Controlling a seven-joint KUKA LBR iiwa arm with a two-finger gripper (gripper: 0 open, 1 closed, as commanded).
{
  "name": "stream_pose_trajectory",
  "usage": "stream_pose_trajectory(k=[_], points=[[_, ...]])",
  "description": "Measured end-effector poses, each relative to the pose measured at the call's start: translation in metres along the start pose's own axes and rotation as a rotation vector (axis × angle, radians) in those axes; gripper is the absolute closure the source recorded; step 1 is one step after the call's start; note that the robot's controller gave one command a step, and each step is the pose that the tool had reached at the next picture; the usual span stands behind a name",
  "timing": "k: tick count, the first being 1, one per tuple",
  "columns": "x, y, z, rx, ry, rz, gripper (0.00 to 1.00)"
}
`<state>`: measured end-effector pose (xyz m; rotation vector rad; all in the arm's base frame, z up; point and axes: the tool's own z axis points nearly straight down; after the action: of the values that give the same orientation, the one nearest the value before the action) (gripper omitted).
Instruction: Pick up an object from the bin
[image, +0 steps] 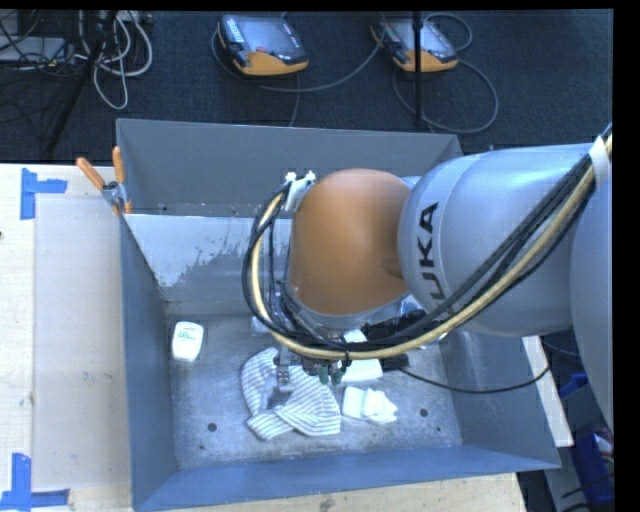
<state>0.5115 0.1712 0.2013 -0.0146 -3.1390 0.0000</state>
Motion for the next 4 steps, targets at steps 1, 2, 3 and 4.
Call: stream_pose_trajectory(k=[1,2,3,4], points=[[0.000,0.000,0.000,0.000,0.000,0.000,0.00],[-0.009,-0.028,0.116,0.001,0.002,-0.176,1.00],[-0.009,-0.028,0.115,0.000,0.001,-0.175,1.00],[-0.010,-0.028,0.114,0.000,0.001,-0.172,1.00]])
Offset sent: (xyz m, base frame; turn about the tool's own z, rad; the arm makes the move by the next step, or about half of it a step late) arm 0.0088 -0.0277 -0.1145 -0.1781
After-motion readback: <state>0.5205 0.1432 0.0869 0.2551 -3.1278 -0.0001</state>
